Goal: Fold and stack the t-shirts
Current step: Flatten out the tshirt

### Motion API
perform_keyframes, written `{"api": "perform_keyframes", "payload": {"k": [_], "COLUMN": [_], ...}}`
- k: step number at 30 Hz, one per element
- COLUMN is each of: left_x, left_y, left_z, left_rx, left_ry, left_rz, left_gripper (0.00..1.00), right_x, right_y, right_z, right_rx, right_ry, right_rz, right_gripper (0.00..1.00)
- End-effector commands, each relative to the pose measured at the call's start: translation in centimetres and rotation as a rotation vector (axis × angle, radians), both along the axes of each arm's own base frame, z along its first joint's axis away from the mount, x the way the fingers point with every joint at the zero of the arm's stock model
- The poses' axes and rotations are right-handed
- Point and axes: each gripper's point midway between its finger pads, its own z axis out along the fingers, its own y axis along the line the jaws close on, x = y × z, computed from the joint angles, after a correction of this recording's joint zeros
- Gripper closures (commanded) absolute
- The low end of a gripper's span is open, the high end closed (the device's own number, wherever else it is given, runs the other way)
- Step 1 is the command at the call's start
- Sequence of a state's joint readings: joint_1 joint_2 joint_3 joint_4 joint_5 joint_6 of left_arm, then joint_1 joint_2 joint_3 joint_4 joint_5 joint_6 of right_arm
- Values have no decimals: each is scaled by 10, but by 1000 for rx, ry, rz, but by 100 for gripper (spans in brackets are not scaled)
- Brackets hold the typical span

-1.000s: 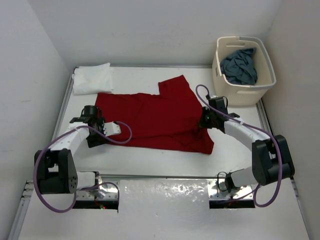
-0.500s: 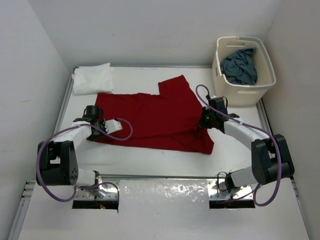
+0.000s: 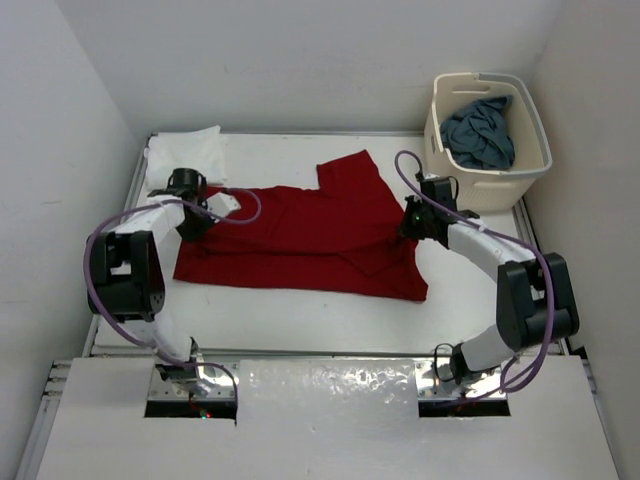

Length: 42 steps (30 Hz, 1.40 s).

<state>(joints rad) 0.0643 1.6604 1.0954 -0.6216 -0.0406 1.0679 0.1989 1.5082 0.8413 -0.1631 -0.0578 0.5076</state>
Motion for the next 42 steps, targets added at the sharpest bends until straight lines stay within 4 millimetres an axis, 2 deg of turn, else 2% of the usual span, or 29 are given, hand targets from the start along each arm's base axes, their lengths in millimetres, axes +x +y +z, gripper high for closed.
{"api": "perform_keyframes", "payload": {"k": [1,4,8,12,14,15,16,17,18,20,21,23,24,25,26,28,29,32,39,42], "left_x": [-10,-3,11,21,38,42,50,64,65,64,52,25,2,-7,-18,-18,-11,2,2,14], "left_y": [5,12,15,25,39,53,59,64,75,48,34,1,-7,-11,-12,-16,-11,-10,-21,-18], "left_z": [-8,-12,-7,0,13,16,20,36,39,48,59,48,36,28,15,9,6,2,-28,-29], "left_rx": [-6,14,5,34,49,41,-1,-66,-113,-294,-335,-395,-395,-407,-419,-494,-533,-558,-600,-609], "left_ry": [51,52,36,-17,-117,-149,-179,-237,-237,-177,-156,-54,46,99,176,200,179,137,215,161], "left_rz": [93,168,270,358,475,544,590,665,710,628,565,437,444,472,513,589,642,662,685,693], "left_gripper": [100,100,99,79,72,71,67,67,67,69,73,73,73,71,65,59,55,52,52,60], "right_x": [20,29,41,44,43,42,42,41,40,40,40,40,40,40,40,41,41,40,37,35], "right_y": [1,-3,-6,1,2,2,2,3,3,5,6,7,8,7,9,9,9,9,7,5], "right_z": [9,7,13,13,11,8,8,8,6,6,6,6,7,7,7,8,8,9,11,9], "right_rx": [-18,-57,-87,-60,-53,-52,-48,-46,-44,-33,-30,-23,-18,-16,-10,-10,-9,-10,-16,-21], "right_ry": [-38,-33,-47,-43,-37,-30,-31,-31,-27,-26,-26,-27,-32,-31,-33,-36,-36,-37,-42,-36], "right_rz": [19,19,23,38,39,39,40,44,44,47,46,48,45,44,46,46,48,49,43,41], "right_gripper": [100,100,100,100,100,100,100,100,100,100,100,100,100,100,100,100,100,100,100,100]}}
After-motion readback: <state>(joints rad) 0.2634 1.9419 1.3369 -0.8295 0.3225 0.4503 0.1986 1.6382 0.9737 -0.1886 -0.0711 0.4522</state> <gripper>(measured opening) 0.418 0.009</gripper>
